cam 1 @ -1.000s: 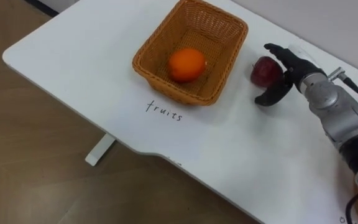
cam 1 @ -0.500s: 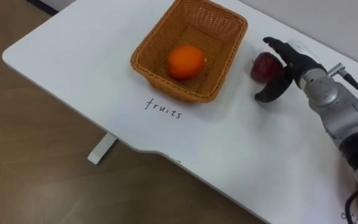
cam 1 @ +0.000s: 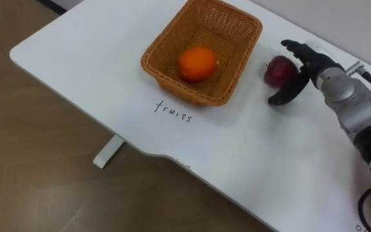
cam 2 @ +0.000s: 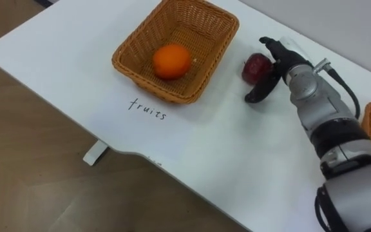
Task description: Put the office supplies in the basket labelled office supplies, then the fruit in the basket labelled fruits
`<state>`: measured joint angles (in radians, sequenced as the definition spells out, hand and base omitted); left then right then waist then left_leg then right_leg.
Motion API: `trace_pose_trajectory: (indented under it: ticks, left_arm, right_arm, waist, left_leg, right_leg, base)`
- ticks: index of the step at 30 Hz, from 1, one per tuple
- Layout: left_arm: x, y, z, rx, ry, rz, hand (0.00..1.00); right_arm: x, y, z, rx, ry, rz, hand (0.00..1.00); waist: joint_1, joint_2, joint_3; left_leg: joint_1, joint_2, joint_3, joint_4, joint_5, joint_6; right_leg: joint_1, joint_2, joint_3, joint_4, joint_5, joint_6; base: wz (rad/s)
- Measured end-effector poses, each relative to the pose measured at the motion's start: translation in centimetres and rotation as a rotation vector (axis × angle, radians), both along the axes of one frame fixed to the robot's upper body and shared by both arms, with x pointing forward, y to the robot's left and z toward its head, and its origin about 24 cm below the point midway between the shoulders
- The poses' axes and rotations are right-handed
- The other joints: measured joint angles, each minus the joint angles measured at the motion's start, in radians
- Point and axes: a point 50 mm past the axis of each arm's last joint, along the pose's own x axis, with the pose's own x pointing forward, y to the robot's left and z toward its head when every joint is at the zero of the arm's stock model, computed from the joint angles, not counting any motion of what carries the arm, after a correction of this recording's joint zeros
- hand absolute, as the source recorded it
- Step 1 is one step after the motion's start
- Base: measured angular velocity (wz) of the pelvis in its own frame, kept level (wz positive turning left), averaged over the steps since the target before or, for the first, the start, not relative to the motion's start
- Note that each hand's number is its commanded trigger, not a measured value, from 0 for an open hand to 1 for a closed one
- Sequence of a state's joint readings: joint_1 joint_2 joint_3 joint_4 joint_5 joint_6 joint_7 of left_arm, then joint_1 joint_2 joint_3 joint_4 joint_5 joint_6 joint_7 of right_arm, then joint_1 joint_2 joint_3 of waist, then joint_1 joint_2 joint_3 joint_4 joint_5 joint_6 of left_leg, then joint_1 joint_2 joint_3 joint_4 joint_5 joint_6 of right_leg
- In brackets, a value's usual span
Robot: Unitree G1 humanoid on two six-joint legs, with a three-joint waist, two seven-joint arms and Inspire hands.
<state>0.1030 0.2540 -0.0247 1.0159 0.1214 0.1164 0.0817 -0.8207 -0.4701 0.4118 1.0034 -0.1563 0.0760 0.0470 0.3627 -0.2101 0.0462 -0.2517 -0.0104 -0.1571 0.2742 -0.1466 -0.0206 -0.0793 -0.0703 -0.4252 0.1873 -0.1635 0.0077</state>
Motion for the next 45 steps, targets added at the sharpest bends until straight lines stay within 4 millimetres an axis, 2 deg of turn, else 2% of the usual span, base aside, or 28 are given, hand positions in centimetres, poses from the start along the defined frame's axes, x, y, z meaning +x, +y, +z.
trace_pose_trajectory:
  ticks: [4,10,11,12,13,14,22,26,27,28,30,34,39,45]
  left_arm:
    - [0.1,0.1,-0.1,-0.001,0.009,0.001,0.00]
    - [0.4,-0.1,-0.1,-0.009,0.007,-0.012,0.00]
    - [0.5,-0.1,-0.1,-0.011,0.006,-0.014,0.00]
    - [0.4,-0.1,-0.1,-0.013,0.005,-0.016,0.00]
    - [0.4,-0.1,-0.1,-0.014,0.005,-0.017,0.00]
    - [0.5,-0.1,0.0,-0.018,0.005,-0.019,0.00]
    - [0.4,-0.3,-0.1,-0.050,0.009,-0.040,0.00]
    - [0.4,-0.4,-0.1,-0.051,0.010,-0.049,0.00]
    - [0.3,-0.5,-0.2,-0.052,0.017,-0.056,0.00]
    - [0.2,-0.5,-0.2,-0.052,0.021,-0.059,0.00]
    - [0.0,-0.6,-0.4,-0.049,0.037,-0.075,0.00]
    - [-0.1,-0.5,-0.4,-0.048,0.044,-0.080,0.00]
    - [0.7,-0.5,-0.2,-0.045,0.017,-0.091,0.00]
    - [0.5,-0.4,-0.3,-0.043,0.022,-0.094,0.00]
  right_arm:
    - [-0.2,-0.6,-0.4,-0.002,0.022,-0.026,0.00]
    - [-0.2,-0.7,-0.5,-0.002,0.027,-0.031,0.00]
    - [-0.2,-0.7,-0.5,-0.002,0.028,-0.031,0.36]
    - [-0.2,-0.7,-0.5,-0.002,0.028,-0.031,0.62]
    - [-0.2,-0.7,-0.5,-0.002,0.028,-0.031,0.98]
    - [-0.2,-0.7,-0.5,-0.001,0.028,-0.031,1.00]
    - [-0.3,-0.8,-0.4,-0.007,0.038,-0.003,1.00]
    - [-0.3,-1.6,0.1,-0.065,-0.001,-0.035,1.00]
    - [-0.4,-1.9,0.2,-0.073,-0.001,-0.042,1.00]
    - [-0.4,-2.0,0.2,-0.076,-0.003,-0.045,1.00]
    - [-0.4,-2.2,0.2,-0.099,-0.003,-0.046,1.00]
    - [-0.4,-2.2,0.4,-0.113,-0.002,-0.025,1.00]
    - [-0.4,-2.2,0.4,-0.120,-0.001,-0.024,1.00]
    - [-0.4,-2.4,0.4,-0.124,-0.001,-0.030,1.00]
  waist:
    - [0.000,0.002,0.0021]
    - [0.000,0.005,0.0073]
    - [0.000,0.005,0.0076]
    - [0.000,0.005,0.0077]
    - [0.000,0.005,0.0078]
    - [0.000,0.005,0.0079]
    - [0.002,0.006,0.0086]
    - [0.030,0.007,0.0088]
    - [0.040,0.014,0.0140]
    - [0.045,0.010,0.0115]
    - [0.051,0.013,0.0142]
    - [0.052,0.006,0.0160]
    - [0.052,-0.005,0.0205]
    - [0.054,-0.004,0.0214]
  left_leg:
    - [0.002,0.000,-0.005,0.002,0.000,-0.001]
    - [0.001,0.001,-0.005,0.001,0.000,-0.001]
    - [0.001,0.001,-0.005,0.001,0.000,-0.001]
    - [0.001,0.001,-0.005,0.001,0.000,-0.001]
    - [0.001,0.001,-0.005,0.002,0.000,-0.001]
    - [0.000,0.000,-0.007,0.002,0.000,-0.001]
    - [-0.010,0.002,-0.009,0.000,0.003,-0.006]
    - [-0.025,0.004,-0.010,0.000,0.005,-0.008]
    - [-0.025,0.003,-0.010,-0.001,0.005,-0.008]
    - [-0.025,0.003,-0.010,-0.001,0.005,-0.008]
    - [-0.030,0.003,-0.017,-0.001,0.005,-0.008]
    - [-0.035,0.004,-0.019,-0.001,0.005,-0.008]
    - [-0.049,0.003,-0.022,0.005,0.005,-0.008]
    - [-0.054,0.002,-0.026,0.013,0.005,-0.008]
  right_leg:
    - [0.006,0.000,-0.016,0.000,0.000,0.000]
    - [0.006,0.000,-0.018,0.000,0.001,-0.001]
    - [0.006,0.000,-0.018,0.000,0.001,-0.002]
    - [0.005,0.000,-0.018,0.000,0.001,-0.002]
    - [0.005,0.001,-0.018,0.000,0.001,-0.002]
    - [0.005,0.001,-0.017,0.000,0.001,-0.002]
    - [-0.011,0.003,-0.014,0.001,0.003,-0.006]
    - [-0.027,0.005,-0.015,0.002,0.005,-0.009]
    - [-0.027,0.005,-0.016,0.002,0.005,-0.009]
    - [-0.027,0.005,-0.016,0.002,0.005,-0.009]
    - [-0.028,0.006,-0.024,0.000,0.005,-0.008]
    - [-0.034,0.006,-0.026,0.000,0.005,-0.008]
    - [-0.040,0.007,-0.027,0.000,0.005,-0.008]
    - [-0.042,0.007,-0.030,0.001,0.005,-0.008]
  base:
    - [0.04]
    - [0.00]
    - [0.00]
    - [0.00]
    - [0.00]
    - [0.00]
    - [-0.02]
    - [0.00]
    - [0.00]
    - [0.00]
    - [0.08]
    - [0.02]
    - [0.00]
    - [0.00]
